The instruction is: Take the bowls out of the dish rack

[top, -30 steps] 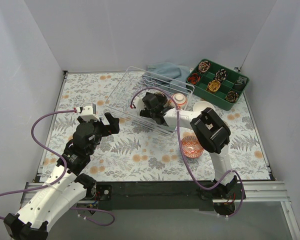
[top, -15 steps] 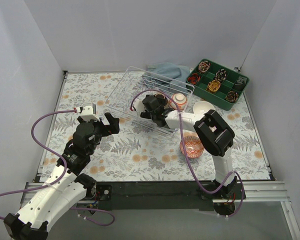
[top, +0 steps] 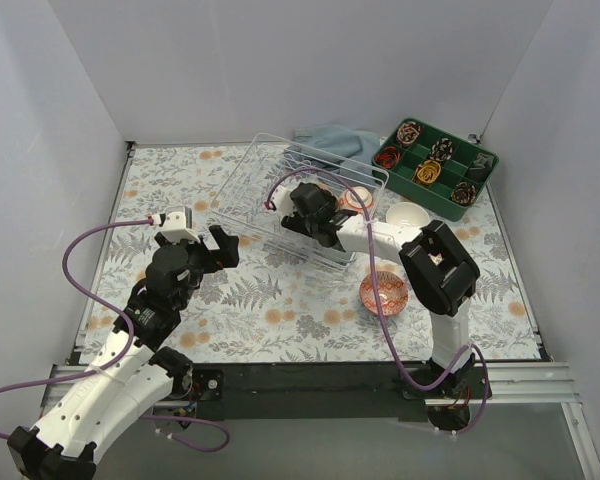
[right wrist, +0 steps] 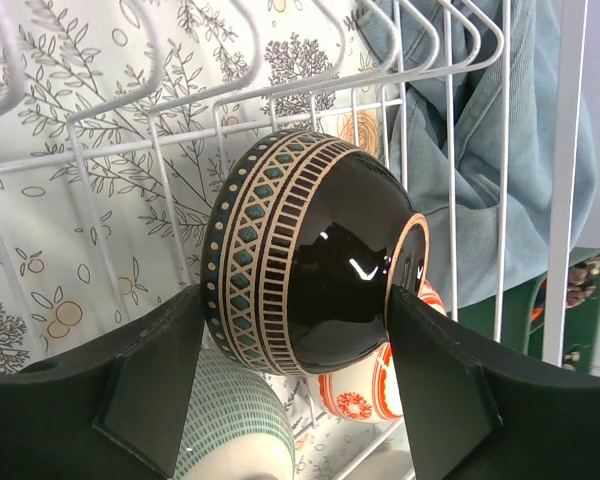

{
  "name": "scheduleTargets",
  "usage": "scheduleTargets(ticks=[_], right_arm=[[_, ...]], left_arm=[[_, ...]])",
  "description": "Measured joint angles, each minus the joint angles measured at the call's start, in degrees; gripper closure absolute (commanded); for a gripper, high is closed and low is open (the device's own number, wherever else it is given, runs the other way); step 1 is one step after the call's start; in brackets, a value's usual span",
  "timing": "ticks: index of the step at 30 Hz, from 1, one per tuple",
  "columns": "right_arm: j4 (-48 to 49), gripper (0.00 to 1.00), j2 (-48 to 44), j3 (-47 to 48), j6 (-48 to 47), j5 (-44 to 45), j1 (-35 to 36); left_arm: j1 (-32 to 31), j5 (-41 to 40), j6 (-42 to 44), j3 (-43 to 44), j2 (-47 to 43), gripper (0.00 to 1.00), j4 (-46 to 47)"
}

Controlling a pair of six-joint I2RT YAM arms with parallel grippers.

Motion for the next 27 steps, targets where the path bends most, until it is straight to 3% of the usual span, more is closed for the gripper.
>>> scheduleTargets(ticks=[27], right_arm=[[-4.7,0.96,-6.0,2.8,28.2,-20.0,-8.9]], left_arm=[[0.0,0.3,0.0,-0.1,0.8,0.02,0.0]])
